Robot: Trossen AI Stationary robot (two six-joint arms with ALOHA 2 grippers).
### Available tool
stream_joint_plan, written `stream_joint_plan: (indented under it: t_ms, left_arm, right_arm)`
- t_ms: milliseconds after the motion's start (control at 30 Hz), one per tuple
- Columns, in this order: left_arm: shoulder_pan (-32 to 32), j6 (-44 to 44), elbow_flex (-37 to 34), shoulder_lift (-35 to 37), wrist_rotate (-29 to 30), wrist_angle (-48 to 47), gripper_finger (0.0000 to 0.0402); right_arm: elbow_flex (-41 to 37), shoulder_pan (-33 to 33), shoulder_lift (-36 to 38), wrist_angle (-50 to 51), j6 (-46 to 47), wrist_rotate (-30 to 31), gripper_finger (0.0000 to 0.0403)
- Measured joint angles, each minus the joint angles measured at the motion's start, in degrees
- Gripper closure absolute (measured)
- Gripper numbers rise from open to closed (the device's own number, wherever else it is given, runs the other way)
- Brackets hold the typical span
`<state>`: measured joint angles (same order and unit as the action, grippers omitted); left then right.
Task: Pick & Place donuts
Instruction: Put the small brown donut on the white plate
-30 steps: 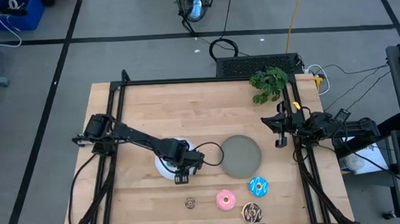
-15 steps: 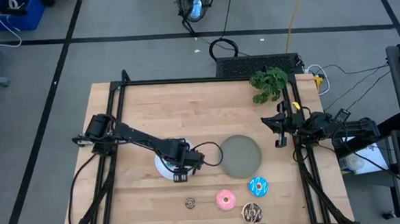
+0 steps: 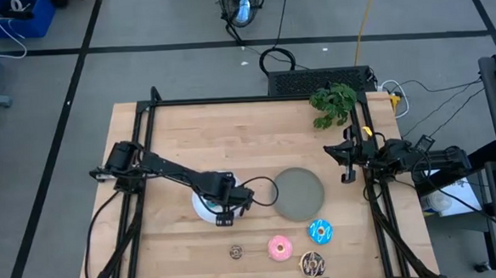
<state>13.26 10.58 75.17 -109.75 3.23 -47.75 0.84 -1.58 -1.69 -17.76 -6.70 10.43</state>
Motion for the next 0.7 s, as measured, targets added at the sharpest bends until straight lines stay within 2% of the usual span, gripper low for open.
stream_joint_plan:
  t_ms: [233,400,533,700]
  left_arm:
    - [0.9,0.6,11.1,0.0,2.1,-9.5,0.0026]
    - [3.8,5.7,19.7,0.1,2.8,-13.4,0.0043]
    - [7.5,6.1,22.8,0.1,2.8,-13.5,0.0088]
    - [10.8,9.8,22.9,0.1,2.6,-14.3,0.019]
  right_arm:
    - [0.0,0.0,0.0,0.0,0.0,0.0,0.0403]
    - [0.0,0.0,0.0,0.0,0.0,0.0,0.0403]
    - [0.0,0.0,0.0,0.0,0.0,0.0,0.0403]
    - [0.0,0.0,0.0,0.0,0.0,0.0,0.0403]
